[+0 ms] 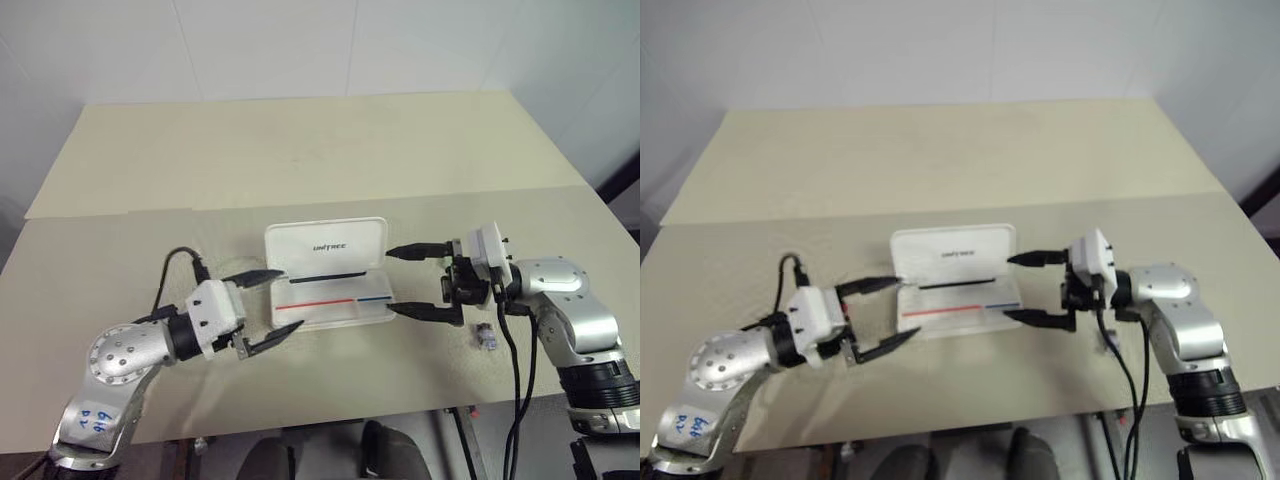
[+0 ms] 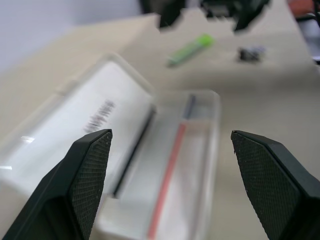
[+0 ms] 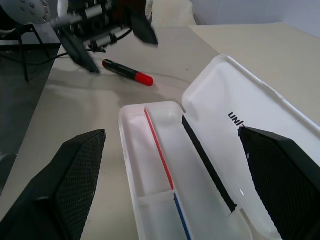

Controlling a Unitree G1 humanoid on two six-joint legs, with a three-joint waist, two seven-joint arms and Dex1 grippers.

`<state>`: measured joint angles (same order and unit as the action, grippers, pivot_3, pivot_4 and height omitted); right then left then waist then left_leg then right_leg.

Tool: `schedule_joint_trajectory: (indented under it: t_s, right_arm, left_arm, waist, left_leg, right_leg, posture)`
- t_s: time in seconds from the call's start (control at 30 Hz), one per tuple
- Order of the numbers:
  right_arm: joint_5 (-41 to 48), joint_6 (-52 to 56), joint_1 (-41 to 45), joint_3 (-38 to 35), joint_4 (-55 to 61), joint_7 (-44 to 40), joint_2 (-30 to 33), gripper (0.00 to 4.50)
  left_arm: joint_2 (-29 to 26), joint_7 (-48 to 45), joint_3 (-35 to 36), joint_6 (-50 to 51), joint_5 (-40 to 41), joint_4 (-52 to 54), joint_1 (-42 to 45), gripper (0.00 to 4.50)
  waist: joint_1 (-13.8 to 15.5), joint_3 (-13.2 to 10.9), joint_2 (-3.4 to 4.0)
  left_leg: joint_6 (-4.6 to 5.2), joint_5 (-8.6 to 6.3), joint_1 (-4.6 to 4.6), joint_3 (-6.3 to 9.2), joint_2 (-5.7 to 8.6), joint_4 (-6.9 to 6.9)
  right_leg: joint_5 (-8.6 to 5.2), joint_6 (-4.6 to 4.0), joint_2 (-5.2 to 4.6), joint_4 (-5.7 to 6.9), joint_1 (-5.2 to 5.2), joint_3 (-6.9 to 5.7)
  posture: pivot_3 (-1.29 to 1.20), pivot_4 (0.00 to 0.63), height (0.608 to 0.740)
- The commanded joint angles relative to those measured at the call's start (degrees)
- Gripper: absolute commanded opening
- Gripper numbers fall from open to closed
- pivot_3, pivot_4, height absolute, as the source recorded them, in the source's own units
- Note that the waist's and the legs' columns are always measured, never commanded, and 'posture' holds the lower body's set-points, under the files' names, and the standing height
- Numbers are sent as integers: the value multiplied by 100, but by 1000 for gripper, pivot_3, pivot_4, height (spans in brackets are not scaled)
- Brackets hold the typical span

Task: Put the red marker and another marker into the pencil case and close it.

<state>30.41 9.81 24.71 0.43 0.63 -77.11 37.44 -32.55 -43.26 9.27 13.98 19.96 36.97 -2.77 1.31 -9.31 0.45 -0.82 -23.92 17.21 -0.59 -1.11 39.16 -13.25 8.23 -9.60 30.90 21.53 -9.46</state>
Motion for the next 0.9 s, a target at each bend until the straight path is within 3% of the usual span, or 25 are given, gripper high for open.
schedule_joint_trajectory:
  t_s: [0.03,0.27,0.43,0.67,0.9]
  right_arm:
    - [-11,-134,206,59,-122,-182,-89,4500]
    - [32,-427,685,195,-619,-829,-247,4500]
    - [-101,-841,1034,409,-980,-1456,-224,4500]
    - [-132,-943,1075,454,-1082,-1421,-212,4500]
    - [-134,-905,1058,407,-1034,-1385,-138,4500]
  left_arm:
    - [-64,146,569,118,439,499,-274,4063]
    - [-496,-440,2093,-26,913,202,-1432,4063]
    - [-732,-1058,2947,-777,505,-1097,-2098,4063]
    - [-821,-1371,3026,-1463,272,-2089,-2312,4063]
    - [-844,-1368,2476,-1702,-47,-2801,-2131,4063]
  waist:
    - [-2,0,0]
    - [-70,-2,3]
    - [-111,-2,4]
    - [-145,-1,1]
    - [-147,-1,1]
  left_leg:
    - [0,0,1,0,0,0]
    - [-2,-1,0,-3,-4,-2]
    - [-5,-4,-1,-3,-10,-7]
    - [-8,-19,3,-9,-13,-8]
    - [-9,-23,5,-20,-15,-14]
  right_leg:
    - [0,0,0,0,0,0]
    - [-2,-3,7,-1,2,2]
    - [-5,-9,15,0,6,-1]
    - [-6,-12,18,0,18,-3]
    - [-6,-12,19,3,29,-4]
  posture:
    - [0,150,740]
    - [0,150,740]
    - [0,150,740]
    - [0,150,740]
    - [0,150,740]
